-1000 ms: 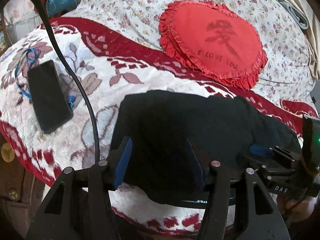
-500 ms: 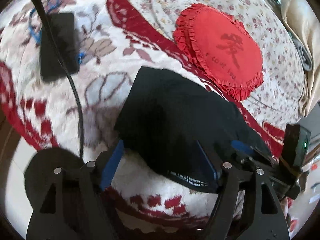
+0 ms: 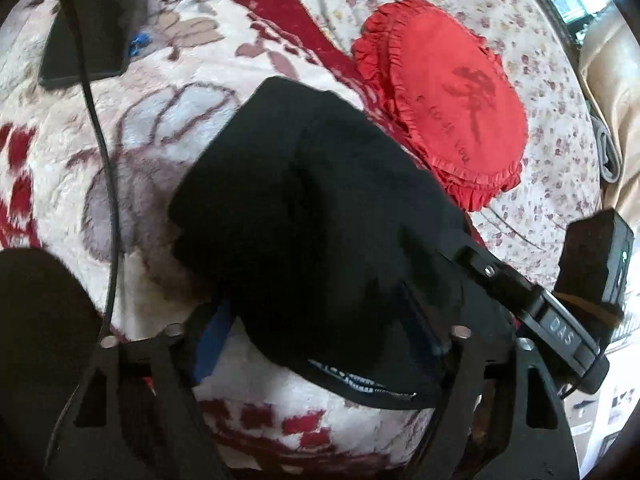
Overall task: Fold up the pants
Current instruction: 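Smooth the folded pants with the right gripper while the left gripper holds the fold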
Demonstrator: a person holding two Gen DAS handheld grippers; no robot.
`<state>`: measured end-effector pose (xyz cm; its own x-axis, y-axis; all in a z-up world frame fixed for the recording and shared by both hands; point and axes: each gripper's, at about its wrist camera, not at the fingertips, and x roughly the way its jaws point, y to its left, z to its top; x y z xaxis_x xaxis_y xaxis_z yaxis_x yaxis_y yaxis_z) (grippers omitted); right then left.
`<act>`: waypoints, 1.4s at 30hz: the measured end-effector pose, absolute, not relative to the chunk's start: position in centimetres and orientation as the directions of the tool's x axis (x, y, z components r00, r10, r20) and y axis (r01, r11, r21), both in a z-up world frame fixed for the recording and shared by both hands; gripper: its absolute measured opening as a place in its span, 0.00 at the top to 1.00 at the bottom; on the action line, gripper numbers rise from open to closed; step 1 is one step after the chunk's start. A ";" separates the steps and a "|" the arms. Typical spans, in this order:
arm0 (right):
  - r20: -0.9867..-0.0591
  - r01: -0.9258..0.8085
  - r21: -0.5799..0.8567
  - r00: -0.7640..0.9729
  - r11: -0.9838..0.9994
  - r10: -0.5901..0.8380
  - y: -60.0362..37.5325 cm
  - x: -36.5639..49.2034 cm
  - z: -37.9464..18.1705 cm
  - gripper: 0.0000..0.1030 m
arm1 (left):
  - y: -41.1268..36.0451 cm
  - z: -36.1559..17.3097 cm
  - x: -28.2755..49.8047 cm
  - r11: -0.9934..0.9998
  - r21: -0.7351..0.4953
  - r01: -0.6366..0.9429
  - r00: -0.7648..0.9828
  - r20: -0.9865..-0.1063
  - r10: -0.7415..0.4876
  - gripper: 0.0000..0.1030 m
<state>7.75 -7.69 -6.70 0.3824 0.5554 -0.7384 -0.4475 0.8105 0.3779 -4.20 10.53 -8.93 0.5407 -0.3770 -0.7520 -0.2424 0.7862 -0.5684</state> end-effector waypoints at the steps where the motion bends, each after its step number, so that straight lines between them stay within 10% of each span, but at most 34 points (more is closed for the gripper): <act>1: -0.736 -0.448 0.380 0.383 0.809 0.558 -7.7 7.9 -6.7 0.41 | 10.3 -8.5 -4.1 0.801 -0.552 -0.231 0.551 -0.753 -0.359 0.54; 3: -0.728 -0.453 0.384 0.388 0.804 0.566 -7.4 8.3 -6.5 0.41 | 10.2 -7.9 -3.8 0.817 -0.537 -0.208 0.567 -0.748 -0.346 0.82; 14: -0.721 -0.471 0.367 0.401 0.802 0.565 -3.7 9.3 -7.8 0.47 | 10.7 -4.5 -1.3 0.827 -0.558 -0.072 0.616 -0.677 -0.403 0.90; 32: -0.690 -0.439 0.511 0.303 0.739 0.657 -0.8 11.6 -9.1 0.50 | 16.2 -8.5 -0.2 0.891 -0.434 -0.131 0.544 -0.783 -0.301 0.84; 42: -0.821 -0.267 0.208 0.475 0.941 0.316 -16.8 6.0 -9.6 0.48 | 15.1 -4.8 -2.2 0.956 -0.267 -0.121 0.597 -0.789 -0.144 0.68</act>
